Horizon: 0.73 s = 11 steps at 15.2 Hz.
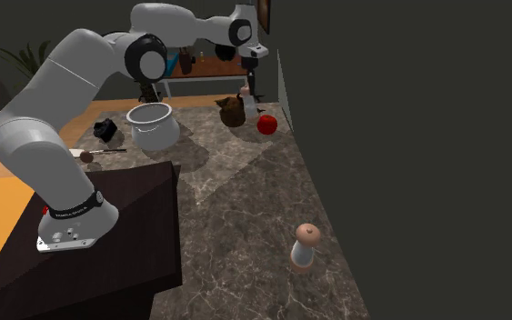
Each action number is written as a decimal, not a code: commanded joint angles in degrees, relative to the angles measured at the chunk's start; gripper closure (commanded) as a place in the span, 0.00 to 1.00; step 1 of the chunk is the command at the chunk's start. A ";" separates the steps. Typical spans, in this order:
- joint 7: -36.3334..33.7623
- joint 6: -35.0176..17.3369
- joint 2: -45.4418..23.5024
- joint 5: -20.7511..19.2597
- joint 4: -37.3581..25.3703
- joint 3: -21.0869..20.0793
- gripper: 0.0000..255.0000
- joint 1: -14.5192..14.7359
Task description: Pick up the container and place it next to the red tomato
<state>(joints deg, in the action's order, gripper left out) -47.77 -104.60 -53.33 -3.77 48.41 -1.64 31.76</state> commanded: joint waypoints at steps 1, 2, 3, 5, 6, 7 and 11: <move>-0.09 -1.45 -0.18 -0.03 1.22 0.00 1.00 0.01; -0.13 -2.18 -0.24 -0.04 1.89 0.00 1.00 0.00; -0.16 -2.89 -0.32 -0.05 2.51 0.01 1.00 -0.01; -0.23 -4.24 -0.57 -0.08 3.63 0.02 1.00 -0.03; -0.26 -4.89 -0.72 -0.09 4.12 0.02 1.00 -0.04; -0.29 -5.53 -0.90 -0.10 4.58 0.03 1.00 -0.05; -0.41 -7.92 -1.79 -0.16 6.09 0.05 1.00 -0.07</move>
<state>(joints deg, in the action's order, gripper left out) -48.15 -111.97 -54.64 -3.99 54.06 -1.46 31.55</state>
